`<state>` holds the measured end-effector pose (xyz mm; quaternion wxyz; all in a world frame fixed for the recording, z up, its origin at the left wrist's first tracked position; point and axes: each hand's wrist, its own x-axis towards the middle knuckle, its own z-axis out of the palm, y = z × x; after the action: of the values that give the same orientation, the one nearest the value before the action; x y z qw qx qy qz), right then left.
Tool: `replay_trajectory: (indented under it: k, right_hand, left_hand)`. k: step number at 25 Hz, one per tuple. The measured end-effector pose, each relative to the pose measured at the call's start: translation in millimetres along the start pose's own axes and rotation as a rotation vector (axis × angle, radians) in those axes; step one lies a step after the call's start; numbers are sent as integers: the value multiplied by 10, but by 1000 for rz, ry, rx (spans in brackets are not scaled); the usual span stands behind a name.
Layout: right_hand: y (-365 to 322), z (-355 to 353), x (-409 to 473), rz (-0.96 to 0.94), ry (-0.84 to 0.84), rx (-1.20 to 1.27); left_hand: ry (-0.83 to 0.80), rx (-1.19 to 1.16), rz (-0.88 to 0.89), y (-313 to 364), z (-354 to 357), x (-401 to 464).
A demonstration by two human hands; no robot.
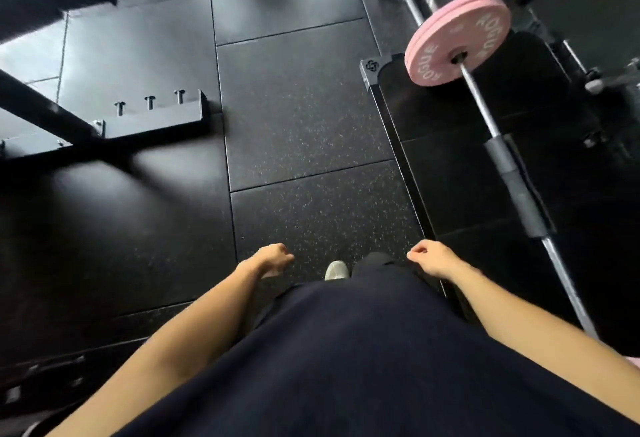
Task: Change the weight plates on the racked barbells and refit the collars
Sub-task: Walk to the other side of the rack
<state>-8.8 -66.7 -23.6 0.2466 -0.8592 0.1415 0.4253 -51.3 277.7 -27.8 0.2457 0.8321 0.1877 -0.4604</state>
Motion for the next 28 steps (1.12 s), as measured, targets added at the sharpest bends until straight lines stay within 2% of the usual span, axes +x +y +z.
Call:
replay_trajectory:
  k: [4,10,13,17,22,28]
  right_hand:
    - [-824,-739,781,-20,-19,6]
    - [-1874,-1920,2187,-11,-99,-64]
    - [-2563,-2612,2827,-35,-109,-137]
    - [-3477,-3270,3552,-88,-148,-258]
    - [-4862,-3826,4600,-126,-166,-326]
    - [-6688,-4420,5522,-120,-144,-303]
  left_hand:
    - [30,-18,56,764,-1104,626]
    - [-12,75,-21,1484,-2308,1674]
    - [-43,1,-51,1798,-2988,2061]
    - [104,-210,-148,2026,-3857,2566]
    - [26,-264,-147,2217,-5143,3631]
    - [82,-289,-111,2164,-7285,4615]
